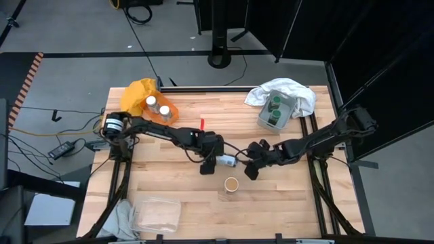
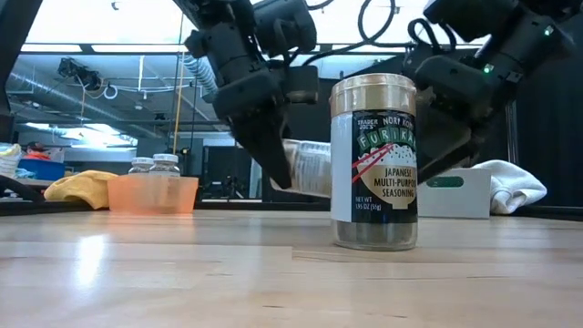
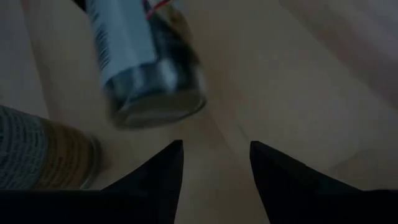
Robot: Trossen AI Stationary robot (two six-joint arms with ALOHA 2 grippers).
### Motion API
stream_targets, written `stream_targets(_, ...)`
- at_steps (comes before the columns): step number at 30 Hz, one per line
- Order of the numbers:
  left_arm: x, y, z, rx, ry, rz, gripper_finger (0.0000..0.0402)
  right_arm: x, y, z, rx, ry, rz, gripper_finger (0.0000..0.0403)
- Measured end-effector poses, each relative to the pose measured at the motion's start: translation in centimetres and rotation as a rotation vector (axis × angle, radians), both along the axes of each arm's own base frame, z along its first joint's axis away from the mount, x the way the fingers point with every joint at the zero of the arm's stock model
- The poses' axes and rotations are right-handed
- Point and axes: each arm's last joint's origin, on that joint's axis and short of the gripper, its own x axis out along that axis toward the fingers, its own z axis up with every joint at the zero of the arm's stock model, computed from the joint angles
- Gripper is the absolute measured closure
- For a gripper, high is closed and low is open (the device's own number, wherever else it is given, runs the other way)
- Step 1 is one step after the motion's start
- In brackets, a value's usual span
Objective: Sort spices by type
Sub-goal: Put the top gold seasoning bottle into the transparent bin
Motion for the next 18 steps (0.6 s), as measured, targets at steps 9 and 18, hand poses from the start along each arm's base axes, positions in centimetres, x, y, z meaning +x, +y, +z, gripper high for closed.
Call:
stream_targets(9, -2.5, 1.5, 1.5, 0.165, 0.151, 0.101, 0.0122, -2.1, -0.8, 2.5, -0.081, 0.003, -0.029, 0.0209)
stream_targets(18, -5.5, 2.1, 3.6, 0.365, 0.497, 0.105, 0.0121, -3.0, -1.1, 3.2, -0.115, 0.026, -0.047, 0.0209)
